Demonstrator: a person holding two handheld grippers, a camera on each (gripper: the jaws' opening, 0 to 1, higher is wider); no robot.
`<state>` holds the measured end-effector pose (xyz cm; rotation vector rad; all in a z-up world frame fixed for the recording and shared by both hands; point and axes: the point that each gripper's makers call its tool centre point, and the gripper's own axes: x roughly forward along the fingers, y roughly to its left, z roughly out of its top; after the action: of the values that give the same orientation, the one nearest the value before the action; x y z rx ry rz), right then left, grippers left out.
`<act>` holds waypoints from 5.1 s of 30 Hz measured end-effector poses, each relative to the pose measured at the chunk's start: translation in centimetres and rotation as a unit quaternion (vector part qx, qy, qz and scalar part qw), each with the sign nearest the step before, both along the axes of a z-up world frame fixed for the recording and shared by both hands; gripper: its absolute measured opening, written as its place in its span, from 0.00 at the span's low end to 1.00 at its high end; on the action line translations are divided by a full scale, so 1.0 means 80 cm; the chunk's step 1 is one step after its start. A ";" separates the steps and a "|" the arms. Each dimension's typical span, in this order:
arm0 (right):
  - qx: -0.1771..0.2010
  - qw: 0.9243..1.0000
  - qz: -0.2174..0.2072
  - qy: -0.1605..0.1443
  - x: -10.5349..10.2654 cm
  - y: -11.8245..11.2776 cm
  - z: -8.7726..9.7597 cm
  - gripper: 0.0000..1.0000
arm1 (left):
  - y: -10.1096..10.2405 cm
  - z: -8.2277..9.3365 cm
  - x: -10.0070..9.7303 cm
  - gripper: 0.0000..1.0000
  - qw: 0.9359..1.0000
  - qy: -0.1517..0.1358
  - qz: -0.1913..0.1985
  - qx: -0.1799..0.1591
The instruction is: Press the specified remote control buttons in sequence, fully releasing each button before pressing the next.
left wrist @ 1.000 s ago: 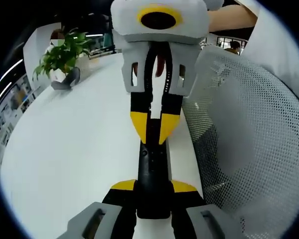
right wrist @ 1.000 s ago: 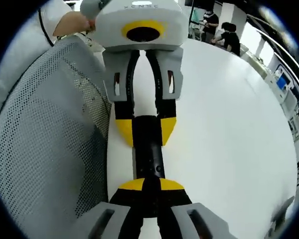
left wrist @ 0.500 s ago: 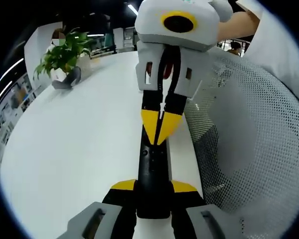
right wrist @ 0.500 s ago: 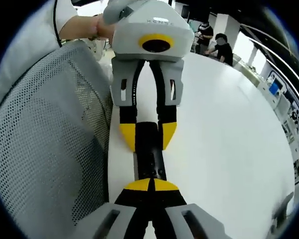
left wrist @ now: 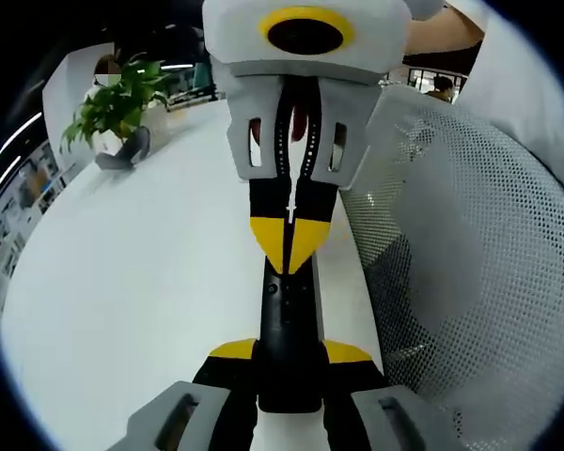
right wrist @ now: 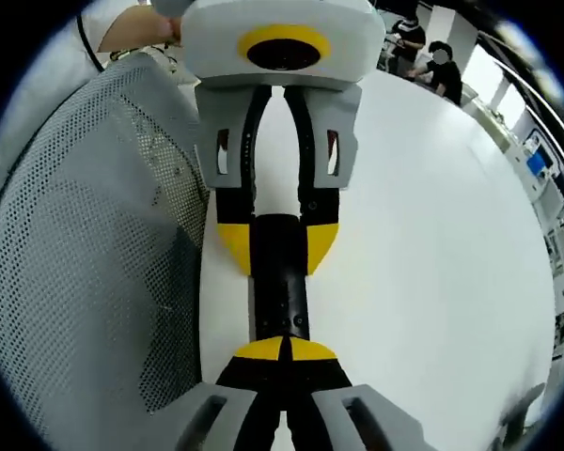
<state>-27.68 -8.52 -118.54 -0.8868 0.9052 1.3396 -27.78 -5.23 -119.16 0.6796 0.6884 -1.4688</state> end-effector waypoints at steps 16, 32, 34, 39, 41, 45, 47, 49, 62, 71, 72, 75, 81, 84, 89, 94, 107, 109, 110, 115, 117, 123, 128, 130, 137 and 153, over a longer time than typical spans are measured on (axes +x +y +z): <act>0.028 0.998 -0.045 0.016 -0.002 -0.011 0.001 0.00 | 0.000 0.000 0.000 0.24 1.000 0.004 0.004 -0.011; 0.018 1.000 -0.019 -0.012 -0.002 -0.012 0.001 0.00 | 0.002 0.002 0.000 0.25 0.997 0.005 0.005 -0.082; 0.029 0.999 -0.013 -0.020 -0.002 -0.013 0.001 0.00 | 0.001 0.002 -0.001 0.25 0.997 0.003 0.002 -0.079; 0.050 0.997 -0.056 0.019 -0.001 -0.016 0.003 0.00 | 0.000 0.002 -0.001 0.24 0.998 0.002 -0.005 -0.069; 0.046 0.997 -0.058 0.021 -0.001 -0.019 0.004 0.00 | 0.000 0.002 -0.001 0.24 0.998 0.002 -0.009 -0.062; 0.039 0.997 -0.058 0.026 -0.004 -0.023 0.004 0.00 | 0.000 0.002 -0.001 0.24 0.998 0.004 -0.013 -0.064; 0.029 0.998 -0.052 0.025 -0.005 -0.027 0.004 0.00 | 0.000 0.002 -0.002 0.24 0.998 0.001 -0.016 -0.064; 0.030 0.998 -0.057 0.028 -0.005 -0.030 0.003 0.00 | 0.000 0.002 -0.002 0.24 0.998 0.000 -0.017 -0.061; 0.042 0.996 -0.072 -0.026 -0.002 -0.025 0.003 0.00 | -0.002 0.002 -0.002 0.24 0.998 -0.002 -0.016 -0.057; 0.203 0.944 -0.248 0.078 0.004 -0.026 0.012 0.00 | -0.002 0.002 -0.002 0.24 0.999 0.001 -0.007 -0.051; 0.214 0.936 -0.262 0.098 0.004 -0.027 0.012 0.00 | -0.002 0.002 -0.002 0.24 0.999 0.001 -0.008 -0.049; 0.220 0.934 -0.261 0.105 0.005 -0.025 0.012 0.00 | -0.003 0.002 -0.002 0.24 0.999 0.001 -0.008 -0.043; 0.169 0.968 -0.172 0.067 -0.002 -0.014 0.009 0.00 | -0.002 0.002 -0.003 0.24 0.999 0.001 -0.009 -0.041; 0.124 0.983 -0.129 0.040 -0.004 -0.013 0.007 0.00 | -0.002 0.002 -0.003 0.24 0.999 0.000 -0.010 -0.040; 0.049 0.996 -0.074 0.000 -0.005 -0.011 0.003 0.00 | -0.002 0.002 -0.003 0.24 0.999 0.000 -0.010 -0.041; 0.033 0.995 -0.089 0.003 -0.002 -0.010 0.001 0.00 | -0.002 0.001 -0.003 0.24 0.999 -0.001 -0.012 -0.035; 0.108 0.988 -0.112 0.013 -0.003 0.002 0.011 0.00 | -0.002 0.001 -0.003 0.24 0.999 -0.003 -0.016 -0.032; 0.095 0.991 -0.094 0.005 -0.001 0.003 0.009 0.00 | -0.002 0.001 -0.003 0.24 0.999 -0.002 -0.017 -0.031; 0.079 0.993 -0.083 0.003 -0.001 0.002 0.003 0.00 | -0.002 0.001 -0.003 0.24 0.999 -0.002 -0.018 -0.031; 0.043 0.997 -0.064 0.001 0.000 0.004 0.002 0.00 | -0.002 0.001 -0.003 0.24 0.999 -0.002 -0.016 -0.032; 0.039 0.996 -0.074 0.004 0.001 0.003 0.001 0.00 | -0.002 0.001 -0.003 0.24 0.999 -0.001 -0.015 -0.032; 0.043 0.992 -0.109 -0.043 0.002 0.002 0.002 0.00 | -0.003 0.001 -0.003 0.24 1.000 -0.003 -0.012 -0.024; 0.056 0.986 -0.146 -0.049 0.003 0.003 0.003 0.00 | -0.002 0.000 -0.003 0.24 1.000 -0.002 -0.010 -0.021; 0.058 0.986 -0.147 -0.051 0.003 0.002 0.004 0.00 | -0.002 0.000 -0.003 0.24 1.000 -0.002 -0.009 -0.019; 0.063 0.989 -0.130 -0.036 -0.019 0.014 0.004 0.00 | -0.002 0.000 -0.002 0.24 1.000 -0.001 -0.008 -0.014; 0.035 0.994 -0.095 -0.044 -0.024 0.020 -0.001 0.00 | -0.003 0.000 -0.003 0.24 1.000 0.001 -0.007 -0.013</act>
<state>-29.58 -6.92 -118.64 -0.7796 0.8465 1.1535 -27.99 -5.46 -119.17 0.6657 0.6660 -1.4893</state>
